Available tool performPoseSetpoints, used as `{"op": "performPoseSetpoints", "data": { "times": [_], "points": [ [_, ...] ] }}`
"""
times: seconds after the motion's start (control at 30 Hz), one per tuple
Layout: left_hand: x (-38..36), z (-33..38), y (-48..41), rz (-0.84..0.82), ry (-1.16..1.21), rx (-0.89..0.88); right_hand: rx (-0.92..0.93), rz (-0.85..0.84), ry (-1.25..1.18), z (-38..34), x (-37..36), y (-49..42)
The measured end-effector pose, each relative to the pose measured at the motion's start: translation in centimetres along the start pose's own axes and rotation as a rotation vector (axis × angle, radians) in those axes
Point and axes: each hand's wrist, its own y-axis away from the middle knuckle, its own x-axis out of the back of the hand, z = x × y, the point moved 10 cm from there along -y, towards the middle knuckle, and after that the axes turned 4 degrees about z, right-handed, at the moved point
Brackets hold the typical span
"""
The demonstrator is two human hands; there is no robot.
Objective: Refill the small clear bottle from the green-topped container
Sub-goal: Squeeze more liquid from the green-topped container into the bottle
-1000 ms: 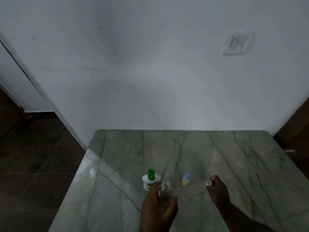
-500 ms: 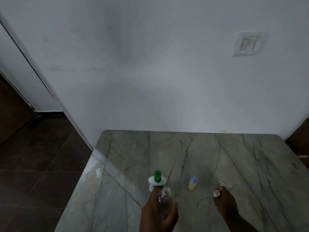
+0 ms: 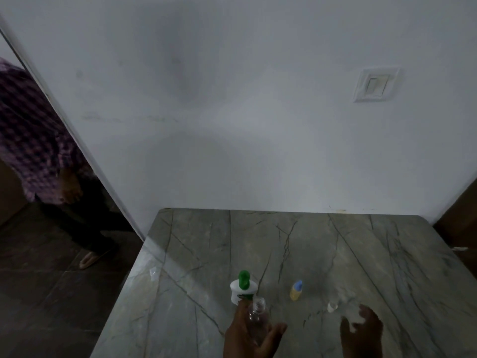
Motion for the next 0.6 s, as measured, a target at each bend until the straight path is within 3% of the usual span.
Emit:
{"op": "performPoseSetpoints", "data": {
  "times": [0.07,0.1,0.2,0.3,0.43,0.6],
  "points": [
    [0.0,-0.6,-1.1,0.057,0.058,0.009,0.085,-0.034,-0.102,-3.6,0.3,2.4],
    [0.6,-0.9,-1.6,0.165,0.088,0.007,0.144,-0.048,-0.114,-6.2,0.2,3.6],
    [1.5,-2.8,-2.1,0.366,0.091,-0.043,0.229,-0.342,-0.23,-12.5,-3.9,5.3],
    [1.8,-6.5,-3.3,0.41,0.124,0.045,0.424,-0.606,-0.142,-19.4,-8.7,7.2],
    [1.4,-9.9,-5.9,0.389,0.109,0.162,0.502,-0.856,0.024,-22.3,-15.5,8.6],
    [1.5,-11.4,-7.6,0.404,0.066,0.188,0.612,-0.964,0.165,-21.7,-19.4,9.9]
  ]
}}
